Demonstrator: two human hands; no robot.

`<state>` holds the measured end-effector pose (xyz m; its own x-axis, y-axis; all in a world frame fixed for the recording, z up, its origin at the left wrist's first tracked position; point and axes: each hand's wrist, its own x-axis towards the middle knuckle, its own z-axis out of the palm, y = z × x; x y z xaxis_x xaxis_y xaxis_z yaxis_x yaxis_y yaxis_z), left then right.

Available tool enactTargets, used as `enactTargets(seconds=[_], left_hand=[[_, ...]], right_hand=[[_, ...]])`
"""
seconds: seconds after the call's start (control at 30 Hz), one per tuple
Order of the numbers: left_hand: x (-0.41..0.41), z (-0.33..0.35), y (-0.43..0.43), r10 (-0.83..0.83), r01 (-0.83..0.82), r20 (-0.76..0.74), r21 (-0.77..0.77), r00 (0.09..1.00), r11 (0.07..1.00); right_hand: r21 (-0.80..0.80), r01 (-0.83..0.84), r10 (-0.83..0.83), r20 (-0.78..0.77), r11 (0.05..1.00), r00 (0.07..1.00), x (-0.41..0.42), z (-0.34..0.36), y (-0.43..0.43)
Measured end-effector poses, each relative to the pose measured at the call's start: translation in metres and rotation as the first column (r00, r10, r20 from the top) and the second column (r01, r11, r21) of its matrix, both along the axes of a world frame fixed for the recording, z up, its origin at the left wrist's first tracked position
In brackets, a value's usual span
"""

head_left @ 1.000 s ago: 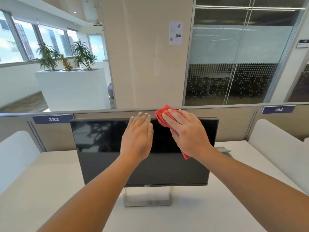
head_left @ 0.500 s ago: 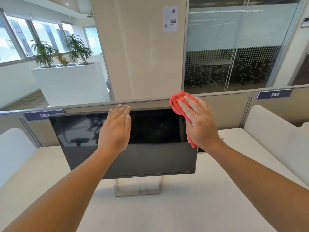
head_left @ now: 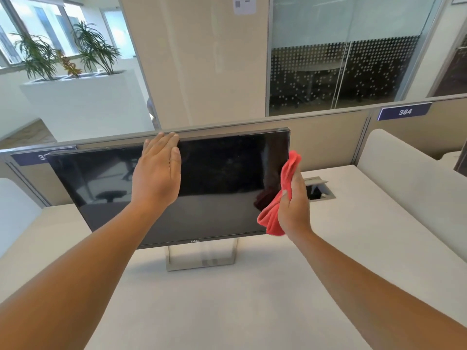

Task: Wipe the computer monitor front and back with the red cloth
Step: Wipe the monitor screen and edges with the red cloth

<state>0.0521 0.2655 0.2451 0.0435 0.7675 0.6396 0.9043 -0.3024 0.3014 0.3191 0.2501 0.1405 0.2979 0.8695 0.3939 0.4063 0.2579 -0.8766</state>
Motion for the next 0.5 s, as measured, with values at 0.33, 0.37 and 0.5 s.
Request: enactTargets(seconds=[0.33,0.37,0.5], left_hand=[[-0.003,-0.002,0.001,-0.005,0.005,0.008,0.024,1.000,1.000],[-0.003,-0.002,0.001,-0.008,0.007,0.007,0.025,1.000,1.000],[-0.003,-0.002,0.000,-0.024,0.023,0.027,0.029,0.999,0.999]], right_hand=[[-0.415,0.040,-0.085,-0.092,0.909,0.992,-0.005,-0.058,-0.027],[-0.382,0.044,-0.089,-0.101,0.923,0.991,-0.007,-0.050,-0.025],[-0.105,0.076,-0.085,-0.087,0.992,0.993,-0.017,-0.001,-0.010]])
